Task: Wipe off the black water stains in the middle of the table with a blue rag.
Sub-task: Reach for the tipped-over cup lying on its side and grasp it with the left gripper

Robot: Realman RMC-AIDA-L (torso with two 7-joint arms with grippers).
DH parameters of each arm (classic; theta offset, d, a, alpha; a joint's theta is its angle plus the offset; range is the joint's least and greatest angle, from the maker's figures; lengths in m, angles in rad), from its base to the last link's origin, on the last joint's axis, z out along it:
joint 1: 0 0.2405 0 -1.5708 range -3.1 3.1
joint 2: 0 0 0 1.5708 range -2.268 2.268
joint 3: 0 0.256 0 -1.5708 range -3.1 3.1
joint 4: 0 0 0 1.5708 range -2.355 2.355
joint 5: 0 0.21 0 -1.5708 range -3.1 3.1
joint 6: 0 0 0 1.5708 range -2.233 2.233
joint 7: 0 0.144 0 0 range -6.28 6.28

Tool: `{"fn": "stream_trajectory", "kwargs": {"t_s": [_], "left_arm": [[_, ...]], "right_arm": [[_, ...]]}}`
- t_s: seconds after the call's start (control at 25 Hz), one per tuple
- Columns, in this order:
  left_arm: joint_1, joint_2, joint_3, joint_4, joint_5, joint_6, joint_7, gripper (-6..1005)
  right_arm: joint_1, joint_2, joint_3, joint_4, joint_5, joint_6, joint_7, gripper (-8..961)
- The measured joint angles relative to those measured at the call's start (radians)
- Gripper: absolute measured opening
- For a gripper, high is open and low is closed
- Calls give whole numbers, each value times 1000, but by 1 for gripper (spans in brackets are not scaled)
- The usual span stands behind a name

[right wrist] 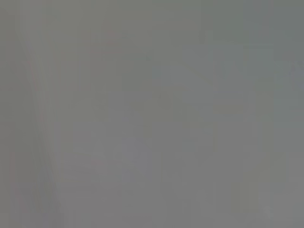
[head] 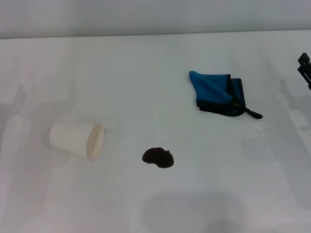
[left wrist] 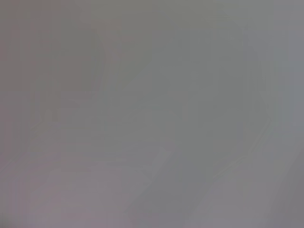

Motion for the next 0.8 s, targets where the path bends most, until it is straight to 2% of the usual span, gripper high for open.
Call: {"fn": "stream_trajectory", "kwargs": {"t_s": [0.2, 0.6, 0.72, 0.8], "left_arm": [[0, 0, 2, -1, 0, -30, -19, 883], [2, 3, 7, -14, 2, -10, -87, 885], [-6, 13, 21, -8, 15, -4, -138, 885], [-14, 31, 50, 18, 47, -1, -185, 882]], "right_arm": [[-2, 0, 12, -3, 2, 14, 3, 856], [19, 1, 26, -1, 2, -21, 8, 855], [21, 1, 27, -2, 1, -37, 11, 855], [22, 1, 27, -7, 4, -53, 11, 855]]}}
